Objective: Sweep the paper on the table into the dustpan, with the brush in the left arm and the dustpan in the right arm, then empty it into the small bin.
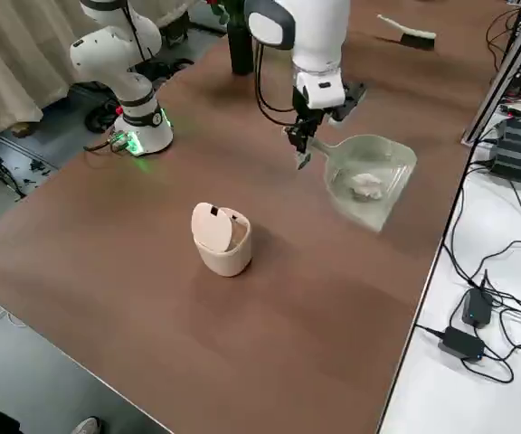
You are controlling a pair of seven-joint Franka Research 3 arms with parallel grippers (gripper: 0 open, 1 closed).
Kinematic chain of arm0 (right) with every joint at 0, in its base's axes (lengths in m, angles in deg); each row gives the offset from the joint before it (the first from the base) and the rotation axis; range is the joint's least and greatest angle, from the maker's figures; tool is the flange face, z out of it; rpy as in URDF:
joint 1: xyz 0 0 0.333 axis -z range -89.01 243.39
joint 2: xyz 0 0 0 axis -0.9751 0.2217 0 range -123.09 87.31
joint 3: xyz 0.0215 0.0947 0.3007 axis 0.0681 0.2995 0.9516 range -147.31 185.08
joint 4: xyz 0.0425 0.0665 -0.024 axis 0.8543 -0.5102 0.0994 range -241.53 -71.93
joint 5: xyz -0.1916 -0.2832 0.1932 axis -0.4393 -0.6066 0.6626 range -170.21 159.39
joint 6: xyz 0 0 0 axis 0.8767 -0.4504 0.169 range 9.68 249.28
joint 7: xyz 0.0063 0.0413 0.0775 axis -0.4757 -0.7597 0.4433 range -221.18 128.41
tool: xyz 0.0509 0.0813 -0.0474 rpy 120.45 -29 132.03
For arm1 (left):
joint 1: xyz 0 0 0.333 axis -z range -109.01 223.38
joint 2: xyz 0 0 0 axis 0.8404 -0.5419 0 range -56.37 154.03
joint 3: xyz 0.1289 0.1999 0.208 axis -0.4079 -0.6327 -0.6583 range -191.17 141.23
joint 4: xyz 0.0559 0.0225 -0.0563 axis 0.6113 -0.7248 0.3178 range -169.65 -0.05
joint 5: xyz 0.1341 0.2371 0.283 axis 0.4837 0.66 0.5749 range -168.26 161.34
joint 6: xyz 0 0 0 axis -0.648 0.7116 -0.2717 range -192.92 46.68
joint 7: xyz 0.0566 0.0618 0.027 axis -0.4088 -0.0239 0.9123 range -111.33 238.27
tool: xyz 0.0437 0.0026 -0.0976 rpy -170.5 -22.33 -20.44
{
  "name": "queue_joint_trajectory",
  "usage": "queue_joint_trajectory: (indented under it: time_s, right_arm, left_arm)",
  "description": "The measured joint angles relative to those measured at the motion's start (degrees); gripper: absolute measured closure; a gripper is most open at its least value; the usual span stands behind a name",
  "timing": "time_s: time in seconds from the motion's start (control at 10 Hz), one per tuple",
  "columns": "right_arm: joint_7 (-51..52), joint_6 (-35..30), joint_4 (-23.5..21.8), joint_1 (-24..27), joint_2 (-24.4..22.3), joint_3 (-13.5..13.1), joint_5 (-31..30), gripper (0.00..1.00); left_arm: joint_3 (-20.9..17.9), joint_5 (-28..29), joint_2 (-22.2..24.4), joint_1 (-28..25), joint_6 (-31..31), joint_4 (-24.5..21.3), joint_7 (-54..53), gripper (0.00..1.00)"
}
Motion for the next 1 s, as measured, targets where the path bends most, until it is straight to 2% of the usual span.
queue_joint_trajectory:
  time_s: [0.2, 0.5, 0.8, 1.0]
  right_arm:
    - [-6.19, -2.51, 0.01, 0.35, -1.09, 0.03, 0.27, 0.67]
    - [-11.47, -4.72, -1.57, 2.44, -3.66, 0.01, 5.25, 0.67]
    - [-13.44, -3.37, -7.37, 5.06, -7.63, 0.00, 9.50, 0.67]
    - [-15.37, -0.87, -14.43, 5.70, -12.40, 0.01, 11.77, 0.67]
  left_arm:
    - [-3.00, -1.68, 2.50, 2.93, 0.56, 0.01, 0.00, 0.00]
    - [-11.37, -4.75, 3.78, 12.78, 1.71, 1.04, 0.26, 0.00]
    - [-19.47, -5.32, 3.97, 22.13, 6.88, 4.91, 0.35, 0.00]
    - [-22.56, -5.32, 4.02, 25.76, 8.68, 5.77, 0.57, 0.00]
